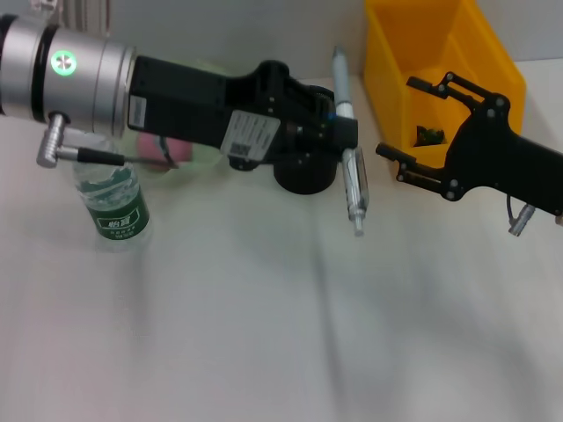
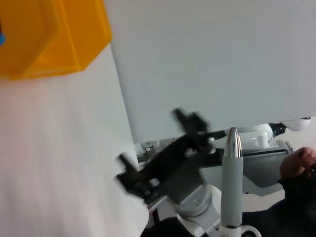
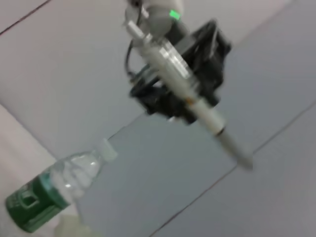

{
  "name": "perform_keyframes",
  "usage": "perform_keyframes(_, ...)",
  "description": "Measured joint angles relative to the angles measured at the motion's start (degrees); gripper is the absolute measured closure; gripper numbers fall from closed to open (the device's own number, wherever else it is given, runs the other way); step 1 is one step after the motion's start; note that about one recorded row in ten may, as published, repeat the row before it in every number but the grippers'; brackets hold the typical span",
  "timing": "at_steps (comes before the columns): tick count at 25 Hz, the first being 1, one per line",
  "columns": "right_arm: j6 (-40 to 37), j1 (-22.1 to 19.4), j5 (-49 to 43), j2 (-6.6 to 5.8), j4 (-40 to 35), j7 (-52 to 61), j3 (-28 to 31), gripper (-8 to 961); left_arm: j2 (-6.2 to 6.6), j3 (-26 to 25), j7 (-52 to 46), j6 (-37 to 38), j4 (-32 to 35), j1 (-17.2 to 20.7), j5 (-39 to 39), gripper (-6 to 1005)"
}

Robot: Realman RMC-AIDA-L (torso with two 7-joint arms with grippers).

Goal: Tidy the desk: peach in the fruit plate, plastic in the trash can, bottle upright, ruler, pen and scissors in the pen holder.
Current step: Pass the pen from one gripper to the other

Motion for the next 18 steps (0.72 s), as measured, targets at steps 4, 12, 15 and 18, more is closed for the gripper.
perform_keyframes(4, -1.78, 0.19, 1.47, -0.10, 1.76, -7.95, 0.06, 224, -0.02, 0.18, -0.01, -0.41, -2.43, 0.35, 0.05, 867)
perform_keyframes(12, -4.22, 1.25, 2.28, 0.19, 5.23, -24.53, -0.39, 224, 0.47, 0.18, 0.30, -0.09, -3.83, 0.45, 0.25, 867)
perform_keyframes(15, -5.15, 1.42, 2.12, 0.20, 5.66, -27.14, -0.98, 224, 0.72, 0.15, 0.62, 0.62, -3.91, 0.74, 0.20, 867)
perform_keyframes(18, -6.33, 1.51, 2.03, 0.22, 6.15, -29.51, -1.60, 224, 0.73, 0.15, 0.79, 0.88, -3.98, 0.95, 0.16, 867)
